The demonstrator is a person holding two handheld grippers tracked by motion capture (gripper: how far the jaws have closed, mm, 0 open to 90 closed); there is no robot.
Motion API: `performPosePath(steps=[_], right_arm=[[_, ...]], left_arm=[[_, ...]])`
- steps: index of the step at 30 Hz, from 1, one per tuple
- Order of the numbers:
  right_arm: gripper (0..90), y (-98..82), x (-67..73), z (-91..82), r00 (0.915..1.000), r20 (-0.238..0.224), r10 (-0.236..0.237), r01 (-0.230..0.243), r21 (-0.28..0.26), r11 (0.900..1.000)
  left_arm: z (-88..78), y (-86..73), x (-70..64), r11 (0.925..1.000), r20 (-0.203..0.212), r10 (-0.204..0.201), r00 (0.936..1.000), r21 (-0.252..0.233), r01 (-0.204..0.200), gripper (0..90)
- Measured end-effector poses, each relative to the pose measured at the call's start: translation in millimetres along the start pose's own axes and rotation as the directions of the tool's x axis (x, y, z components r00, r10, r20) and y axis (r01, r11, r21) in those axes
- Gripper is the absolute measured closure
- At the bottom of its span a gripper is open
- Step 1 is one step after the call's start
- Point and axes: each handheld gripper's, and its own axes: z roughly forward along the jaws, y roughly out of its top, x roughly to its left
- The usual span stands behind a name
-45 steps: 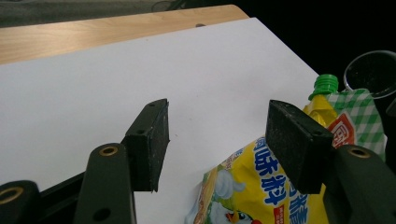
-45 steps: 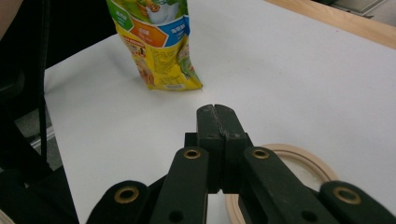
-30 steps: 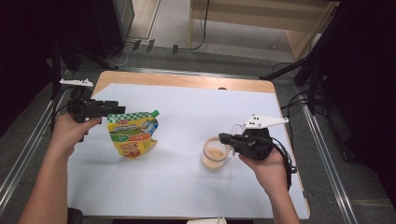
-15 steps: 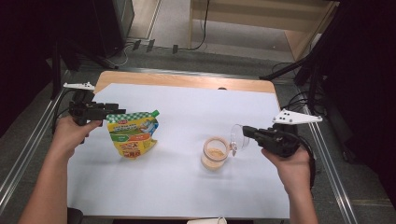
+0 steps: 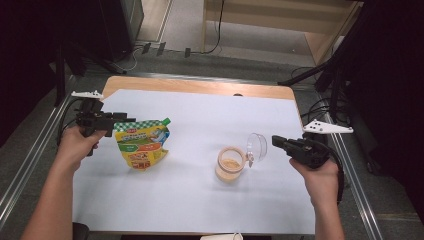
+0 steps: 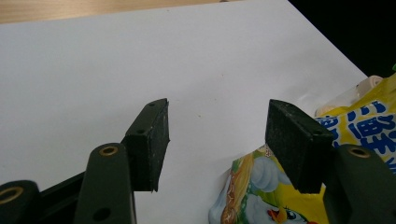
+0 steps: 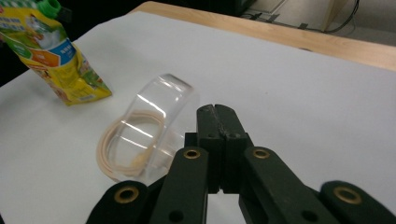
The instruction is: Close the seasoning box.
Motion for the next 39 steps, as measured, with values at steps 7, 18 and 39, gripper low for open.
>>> performPosePath(steps=[7, 18, 39], right_arm=[[90.0, -11.8, -3.7, 21.5, 0.9997, -0.010, 0.021, -0.020, 0.055, 0.998], [90.0, -13.2, 5.6, 32.6, 0.9994, -0.035, 0.005, -0.002, 0.075, 0.997], [86.2, -9.9, 38.1, 52.7, 0.9880, -0.133, -0.077, 0.089, 0.085, 0.992]], left_arm=[[-0.5, -0.7, 1.0, 1.0000, -0.005, -0.001, 1.0000, 0.000, 0.001, 39.3], [-2.7, -1.4, 1.1, 1.0000, -0.021, -0.002, 0.9998, -0.003, 0.002, 38.1], [-0.9, -2.7, 1.5, 0.9999, -0.026, -0.010, 0.9996, 0.006, 0.010, 36.6]])
